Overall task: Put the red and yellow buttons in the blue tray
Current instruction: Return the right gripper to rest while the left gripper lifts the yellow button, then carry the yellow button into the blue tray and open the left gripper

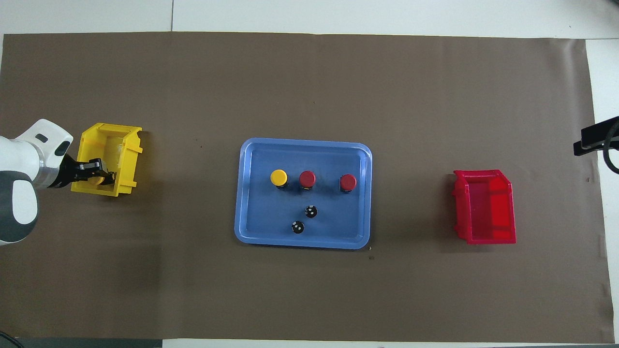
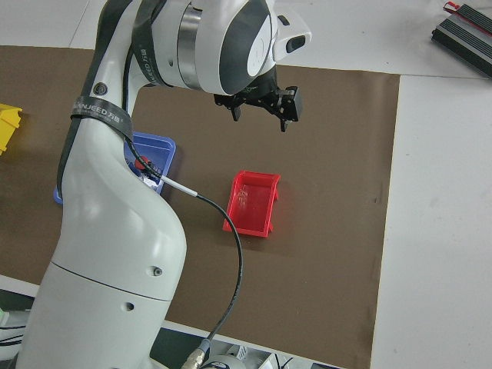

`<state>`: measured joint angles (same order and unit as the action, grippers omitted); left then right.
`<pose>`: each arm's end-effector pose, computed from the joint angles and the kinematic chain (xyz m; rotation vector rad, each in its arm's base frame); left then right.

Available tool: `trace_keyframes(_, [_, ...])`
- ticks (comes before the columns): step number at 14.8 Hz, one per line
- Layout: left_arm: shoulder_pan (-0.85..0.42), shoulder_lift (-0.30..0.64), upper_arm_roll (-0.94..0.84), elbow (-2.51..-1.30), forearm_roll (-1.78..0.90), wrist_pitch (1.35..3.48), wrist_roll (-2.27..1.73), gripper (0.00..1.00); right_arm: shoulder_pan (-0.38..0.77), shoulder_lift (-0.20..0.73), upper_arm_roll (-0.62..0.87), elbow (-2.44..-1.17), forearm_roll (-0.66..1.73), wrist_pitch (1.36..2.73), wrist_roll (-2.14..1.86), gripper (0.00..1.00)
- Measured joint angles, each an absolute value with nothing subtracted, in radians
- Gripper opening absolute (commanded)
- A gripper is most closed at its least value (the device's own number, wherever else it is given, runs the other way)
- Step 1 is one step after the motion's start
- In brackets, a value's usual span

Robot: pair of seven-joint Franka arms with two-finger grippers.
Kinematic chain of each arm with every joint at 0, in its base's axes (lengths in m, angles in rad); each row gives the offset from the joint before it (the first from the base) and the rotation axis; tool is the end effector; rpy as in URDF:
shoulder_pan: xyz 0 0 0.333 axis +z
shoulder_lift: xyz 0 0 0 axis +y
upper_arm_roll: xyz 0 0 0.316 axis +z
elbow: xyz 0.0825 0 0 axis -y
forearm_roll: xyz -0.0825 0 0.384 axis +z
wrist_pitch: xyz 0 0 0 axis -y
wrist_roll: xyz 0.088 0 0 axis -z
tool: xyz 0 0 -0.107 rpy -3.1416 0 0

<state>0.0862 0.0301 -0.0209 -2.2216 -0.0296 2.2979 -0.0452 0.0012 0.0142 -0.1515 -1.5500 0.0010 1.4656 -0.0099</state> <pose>0.5340 0.0343 0.3659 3.1115 0.2020 0.0724 0.5414 -0.0812 0.6178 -3.1234 0.2197 0.1539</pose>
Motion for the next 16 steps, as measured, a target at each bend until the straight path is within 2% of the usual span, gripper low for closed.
trace_keyframes(2, [0.085, 0.03, -0.021, -2.136, -0.03, 2.171, -0.045, 0.02, -0.016, -0.011, -0.121, -1.577, -0.009, 1.466, -0.01, 1.0])
trace_keyframes(5, [0.066, 0.024, -0.026, -1.895, -0.024, 1.875, -0.075, 0.02, -0.016, -0.024, -0.1, -1.59, -0.016, 1.473, -0.01, 1.0])
trace_keyframes(7, [0.02, 0.018, -0.049, -1.828, -0.019, 1.816, -0.205, 0.02, -0.019, -0.015, -0.089, -1.59, -0.017, 1.486, -0.01, 1.0])
trace_keyframes(12, [-0.025, 0.027, -0.338, -1.908, -0.017, 1.918, -0.65, 0.02, -0.035, -0.014, -0.085, -1.589, -0.017, 1.49, -0.01, 1.0])
trace_keyframes(16, [-0.029, 0.04, -0.496, -2.012, -0.017, 2.077, -0.823, 0.02, -0.038, -0.015, -0.082, -1.59, -0.017, 1.49, -0.01, 1.0])
